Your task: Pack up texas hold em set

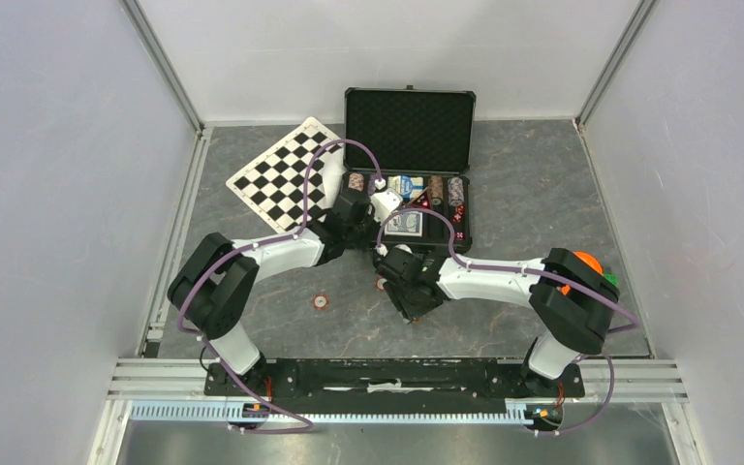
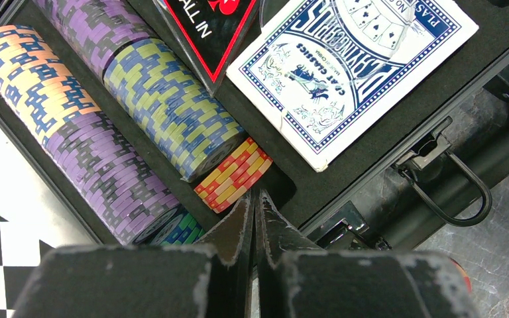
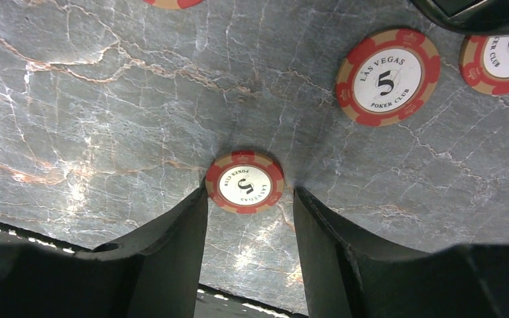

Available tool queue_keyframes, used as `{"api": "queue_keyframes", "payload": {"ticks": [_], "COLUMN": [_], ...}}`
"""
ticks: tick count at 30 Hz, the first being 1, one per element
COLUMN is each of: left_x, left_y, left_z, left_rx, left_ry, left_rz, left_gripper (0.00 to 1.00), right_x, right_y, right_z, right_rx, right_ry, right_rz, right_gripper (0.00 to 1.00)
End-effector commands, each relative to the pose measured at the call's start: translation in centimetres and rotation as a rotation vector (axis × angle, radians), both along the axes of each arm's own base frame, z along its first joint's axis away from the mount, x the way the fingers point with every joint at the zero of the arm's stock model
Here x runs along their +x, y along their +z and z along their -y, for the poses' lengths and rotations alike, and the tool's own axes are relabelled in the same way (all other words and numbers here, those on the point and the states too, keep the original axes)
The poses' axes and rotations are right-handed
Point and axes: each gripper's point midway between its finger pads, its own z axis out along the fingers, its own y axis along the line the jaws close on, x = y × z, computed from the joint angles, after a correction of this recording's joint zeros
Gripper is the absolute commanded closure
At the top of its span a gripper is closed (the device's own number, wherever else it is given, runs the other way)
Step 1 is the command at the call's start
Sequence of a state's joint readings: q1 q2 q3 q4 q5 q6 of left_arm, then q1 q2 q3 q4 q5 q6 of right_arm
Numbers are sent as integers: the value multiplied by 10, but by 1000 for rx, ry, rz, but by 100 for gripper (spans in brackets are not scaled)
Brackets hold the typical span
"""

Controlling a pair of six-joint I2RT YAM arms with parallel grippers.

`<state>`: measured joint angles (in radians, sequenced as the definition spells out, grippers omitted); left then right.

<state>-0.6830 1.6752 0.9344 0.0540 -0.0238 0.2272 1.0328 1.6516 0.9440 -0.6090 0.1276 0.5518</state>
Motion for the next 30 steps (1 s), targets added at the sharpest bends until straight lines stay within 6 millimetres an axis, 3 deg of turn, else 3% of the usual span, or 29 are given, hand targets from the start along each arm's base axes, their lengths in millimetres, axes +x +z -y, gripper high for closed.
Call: {"api": "queue_keyframes", "payload": {"ticks": [1,15,22,26,30], "left_x": [5,4,4,4,4], "left_y": [12,13,13,12,11], "left_z": [12,12,12,12,13], "left_rx": [-46,-47,-46,-45,-44], "left_ry": [-6,-6,-6,-7,-8], "left_rz": [12,13,12,12,9], "left_gripper": [94,94,94,94,94], "right_x": [-2,7,11,16,18], "right_y": [-14,-13,-15,-14,-7], "right_z": [-6,-17,-12,-7,-3], "right_rx": [2,0,-18,-59,-77], "right_ry": [15,49,72,79,73], "right_rz": [-35,-16,16,57,88], "right_gripper": [44,43,51,62,63]}}
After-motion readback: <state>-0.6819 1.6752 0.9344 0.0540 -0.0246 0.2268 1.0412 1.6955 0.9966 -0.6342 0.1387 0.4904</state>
